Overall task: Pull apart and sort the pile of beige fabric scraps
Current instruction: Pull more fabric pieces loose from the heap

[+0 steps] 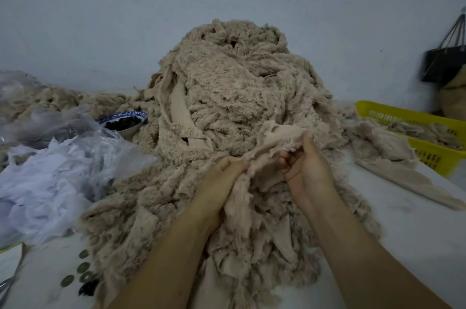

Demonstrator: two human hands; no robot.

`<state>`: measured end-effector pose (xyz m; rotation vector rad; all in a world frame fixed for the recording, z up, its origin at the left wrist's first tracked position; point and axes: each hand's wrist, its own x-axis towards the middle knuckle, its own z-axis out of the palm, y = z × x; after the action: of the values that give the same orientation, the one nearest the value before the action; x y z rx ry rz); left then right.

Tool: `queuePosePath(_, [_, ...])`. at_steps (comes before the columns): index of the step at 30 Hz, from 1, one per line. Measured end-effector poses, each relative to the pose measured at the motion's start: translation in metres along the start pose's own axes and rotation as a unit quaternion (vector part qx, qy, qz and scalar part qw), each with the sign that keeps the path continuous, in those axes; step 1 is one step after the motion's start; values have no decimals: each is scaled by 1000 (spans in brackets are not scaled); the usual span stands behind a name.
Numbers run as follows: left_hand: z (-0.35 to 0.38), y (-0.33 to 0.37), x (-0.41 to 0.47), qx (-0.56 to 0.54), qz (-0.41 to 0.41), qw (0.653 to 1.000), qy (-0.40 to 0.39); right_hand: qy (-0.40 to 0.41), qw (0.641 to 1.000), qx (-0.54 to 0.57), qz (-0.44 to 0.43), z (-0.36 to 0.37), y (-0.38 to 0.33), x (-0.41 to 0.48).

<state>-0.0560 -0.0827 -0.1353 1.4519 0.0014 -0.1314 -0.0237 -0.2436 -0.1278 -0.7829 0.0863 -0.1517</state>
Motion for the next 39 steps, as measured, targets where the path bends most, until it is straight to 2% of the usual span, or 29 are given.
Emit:
queuePosePath(3, [-2, 6, -4, -138, -38, 989, 31, 0, 1000, -7, 4, -1, 1, -1])
queuePosePath(8, [-7, 6, -7, -256, -42, 963, -69, -39, 999, -27, 9, 2, 1, -5])
queuePosePath(10, [-8, 4, -7, -259, -28, 962, -81, -93, 989, -112, -9, 2, 4, -9])
queuePosePath(12, [-5, 5, -7, -231, 5, 970, -77, -168, 946, -277, -30, 2, 10, -17])
queuePosePath(14, [-3, 5, -6, -212, 33, 976, -20, -201, 890, -406, -55, 4, 15, -24])
queuePosePath(15, [-4, 5, -6, -216, 49, 975, 12, -198, 874, -436, -79, 6, 15, -26])
queuePosePath(17, [-5, 5, -5, -218, 95, 970, 56, -207, 867, -438, -117, 8, 15, -29])
queuePosePath(19, [-5, 5, -6, -171, 131, 973, 89, -254, 862, -428, -96, 11, 16, -35])
queuePosePath(21, [1, 6, -6, -113, 142, 977, 115, -308, 836, -447, -73, 13, 24, -38])
queuePosePath(22, [3, 5, -6, -103, 133, 977, 128, -309, 828, -463, -74, 13, 26, -37])
queuePosePath(24, [4, 5, -3, -131, 96, 979, 121, -251, 810, -521, -100, 14, 23, -30])
queuePosePath(26, [0, 5, 1, -142, 80, 980, 115, -206, 760, -607, -105, 6, 22, -20])
queuePosePath(27, [-2, 4, 3, -141, 85, 979, 120, -206, 753, -620, -84, 3, 21, -19])
queuePosePath(28, [-2, 3, 4, -144, 96, 977, 128, -209, 770, -600, -65, 2, 19, -20])
queuePosePath(29, [-2, 1, 5, -152, 108, 973, 135, -213, 821, -527, -44, 1, 17, -18])
queuePosePath(30, [-3, 0, 6, -158, 117, 970, 144, -206, 903, -378, -15, 1, 11, -16])
queuePosePath(31, [-3, -1, 7, -154, 119, 969, 153, -180, 971, -158, 16, 1, 0, -12])
queuePosePath(32, [-3, -3, 8, -136, 115, 971, 159, -149, 986, 62, 38, -2, -12, -6])
queuePosePath(33, [-4, -4, 9, -117, 108, 974, 162, -127, 970, 206, 34, -8, -19, 0])
queuePosePath(34, [-4, -6, 10, -101, 104, 976, 161, -108, 961, 250, 43, -12, -22, 2])
queuePosePath(35, [-3, -6, 10, -81, 103, 978, 161, -86, 974, 203, 46, -15, -21, 3])
queuePosePath(37, [0, -10, 11, -30, 110, 981, 156, -29, 999, -36, 7, -14, -7, 3])
queuePosePath(38, [2, -12, 11, 1, 115, 981, 154, 6, 981, -190, -39, -15, 0, 3])
queuePosePath(39, [2, -13, 10, 31, 121, 980, 154, 35, 941, -323, -95, -16, 6, 4])
